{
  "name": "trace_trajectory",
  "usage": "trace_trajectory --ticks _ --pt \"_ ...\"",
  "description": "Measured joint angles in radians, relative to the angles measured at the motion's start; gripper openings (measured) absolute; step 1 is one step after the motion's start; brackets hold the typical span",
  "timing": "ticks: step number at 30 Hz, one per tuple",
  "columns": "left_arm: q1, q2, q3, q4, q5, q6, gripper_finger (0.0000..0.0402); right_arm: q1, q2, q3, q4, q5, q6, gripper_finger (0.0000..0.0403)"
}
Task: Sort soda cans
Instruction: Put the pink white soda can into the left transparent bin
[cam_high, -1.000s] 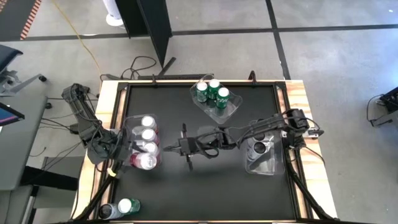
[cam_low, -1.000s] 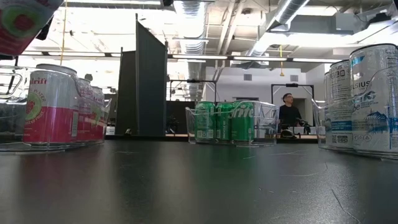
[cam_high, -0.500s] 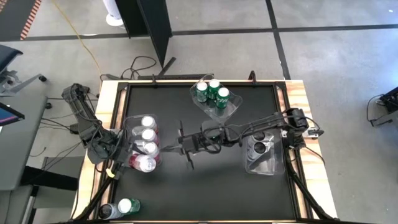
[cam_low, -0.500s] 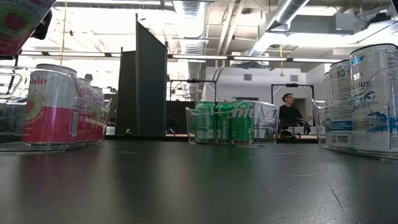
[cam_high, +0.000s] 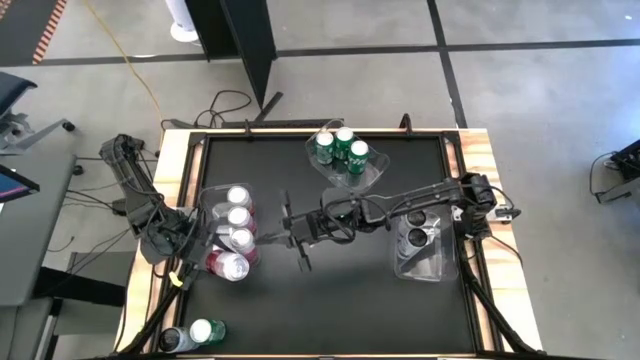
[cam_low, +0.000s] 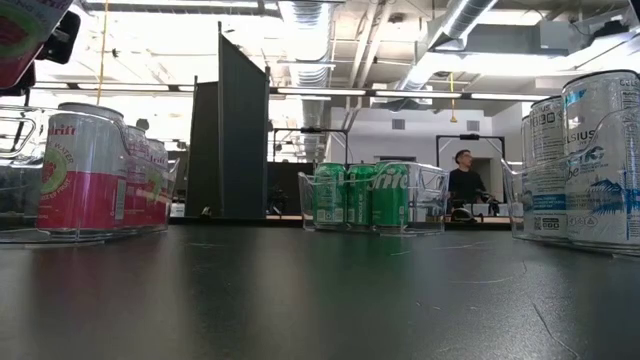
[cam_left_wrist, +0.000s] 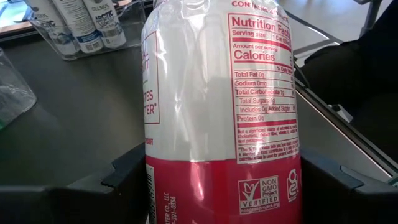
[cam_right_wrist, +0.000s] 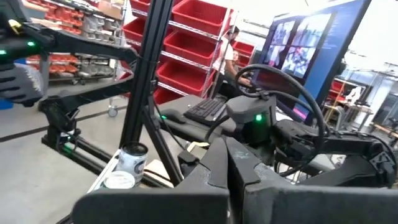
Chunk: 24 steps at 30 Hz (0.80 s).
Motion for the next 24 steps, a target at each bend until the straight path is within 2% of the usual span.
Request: trace_trajectory --ticks 11,15,18,24 --pt "0.0 0.0 0.0 0.012 -0.007 0.013 0.0287 0.005 0.06 0.0 0.029 -0.009 -0.005 0.0006" --pt "0.0 0.0 0.0 0.024 -0.046 0.024 0.0287 0.005 0.082 0.0 0.037 -0.009 -0.005 0.0006" --pt "0.0 0.0 0.0 0.045 -0.116 0.048 0.0287 0.005 0.084 -0.001 0.022 -0.009 -0.008 0.0006" --pt "0.0 0.0 0.0 0.156 -0.38 0.075 0.0287 0.005 0.067 -0.001 -0.018 -0.006 -0.065 0.0006"
